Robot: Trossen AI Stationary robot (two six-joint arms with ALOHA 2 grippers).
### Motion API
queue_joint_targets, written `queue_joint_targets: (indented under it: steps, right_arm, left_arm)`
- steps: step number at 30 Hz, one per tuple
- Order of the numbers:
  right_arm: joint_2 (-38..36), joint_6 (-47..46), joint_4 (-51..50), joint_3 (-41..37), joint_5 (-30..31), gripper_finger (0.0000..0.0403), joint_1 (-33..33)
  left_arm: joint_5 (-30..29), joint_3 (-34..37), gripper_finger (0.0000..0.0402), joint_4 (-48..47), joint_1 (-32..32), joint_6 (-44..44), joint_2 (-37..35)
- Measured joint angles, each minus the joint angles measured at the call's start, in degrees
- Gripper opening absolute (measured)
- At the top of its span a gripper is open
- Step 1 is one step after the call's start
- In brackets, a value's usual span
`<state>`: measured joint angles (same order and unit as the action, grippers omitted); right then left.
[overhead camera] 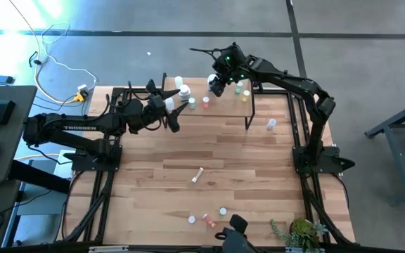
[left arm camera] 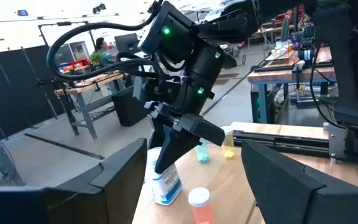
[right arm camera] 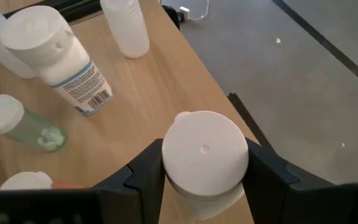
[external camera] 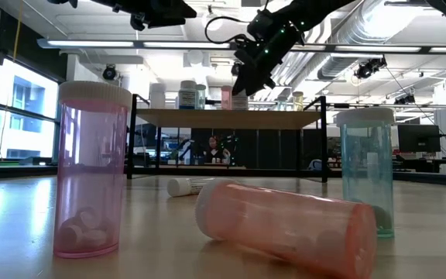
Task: Pick and place medicine bottles onto shelf by color
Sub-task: Put the large white pill bottle on the shelf, then put the blue pill bottle on the shelf
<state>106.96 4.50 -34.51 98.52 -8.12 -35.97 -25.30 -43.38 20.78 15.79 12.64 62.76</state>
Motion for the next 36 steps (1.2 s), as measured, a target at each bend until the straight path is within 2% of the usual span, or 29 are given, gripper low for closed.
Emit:
queue_joint_targets:
  steps: [5, 18, 23, 36]
  right_arm:
    - [-0.08, 0.89, -0.94, 0.0, 0.04, 0.0167, 0.19]
    - [-0.94, 1.95, -1.8, 0.0, 1.79, 0.0219, 1.55]
    - [-2.57, 0.96, -2.09, 0.0, 2.12, 0.0224, 1.53]
    - [-9.3, -5.92, -5.39, 0.0, 1.86, 0.0224, 3.6]
  left_arm:
    - [0.0, 0.0, 0.0252, 0.0, 0.0, 0.0, 0.0]
    - [0.02, 0.02, 0.0252, -2.75, 0.0, -0.1, 0.0]
    - [0.02, 0.02, 0.0252, -4.29, -0.3, -2.91, 0.0]
    - [-1.51, 0.04, 0.0252, -11.06, -7.76, -9.95, 0.0]
